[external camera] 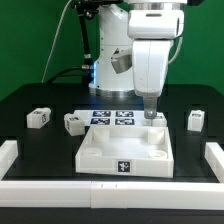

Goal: Assemble one leg

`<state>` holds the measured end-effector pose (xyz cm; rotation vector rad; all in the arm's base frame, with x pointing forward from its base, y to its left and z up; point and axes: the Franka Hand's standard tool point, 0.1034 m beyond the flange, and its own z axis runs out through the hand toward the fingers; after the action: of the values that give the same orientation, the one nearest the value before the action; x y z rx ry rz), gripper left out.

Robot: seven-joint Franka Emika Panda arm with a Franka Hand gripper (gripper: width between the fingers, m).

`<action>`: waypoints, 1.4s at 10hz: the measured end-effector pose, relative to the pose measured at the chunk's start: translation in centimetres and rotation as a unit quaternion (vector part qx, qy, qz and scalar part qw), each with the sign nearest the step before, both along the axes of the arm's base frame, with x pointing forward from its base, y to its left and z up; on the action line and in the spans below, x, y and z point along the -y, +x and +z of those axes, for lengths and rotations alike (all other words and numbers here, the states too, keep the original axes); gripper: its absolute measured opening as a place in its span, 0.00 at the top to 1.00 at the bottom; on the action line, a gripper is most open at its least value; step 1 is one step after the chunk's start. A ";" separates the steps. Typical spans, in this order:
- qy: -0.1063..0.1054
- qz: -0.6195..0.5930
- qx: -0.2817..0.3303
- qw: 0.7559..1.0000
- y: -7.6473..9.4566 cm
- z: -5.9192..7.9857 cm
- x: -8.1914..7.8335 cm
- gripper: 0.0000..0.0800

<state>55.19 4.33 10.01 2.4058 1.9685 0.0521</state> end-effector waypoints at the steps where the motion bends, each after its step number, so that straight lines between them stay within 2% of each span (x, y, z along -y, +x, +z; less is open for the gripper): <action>1: 0.000 0.000 0.000 1.000 0.0 0.0 0.0 0.19; 2: 0.000 0.000 -0.001 1.000 -0.2 -0.1 0.0 0.19; 3: 0.003 0.009 0.008 1.000 -1.3 -0.9 -0.5 0.19; 4: 0.004 0.015 -0.004 1.000 -4.0 -2.2 -0.9 0.19; 6: 0.005 0.015 -0.022 1.000 -7.0 -4.0 -0.7 0.19; 7: 0.004 0.015 -0.026 1.000 -7.5 -4.3 -0.2 0.19; 12: 0.005 0.022 -0.022 0.999 -7.5 -4.5 -0.1 0.19; 14: 0.007 0.047 -0.033 0.998 -11.4 -6.7 1.3 0.19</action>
Offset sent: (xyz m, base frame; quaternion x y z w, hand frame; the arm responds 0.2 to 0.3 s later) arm -0.0785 0.0231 -0.0299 0.0043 0.0186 -0.0604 0.9980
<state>43.76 3.07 3.26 2.3519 2.1144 -0.0107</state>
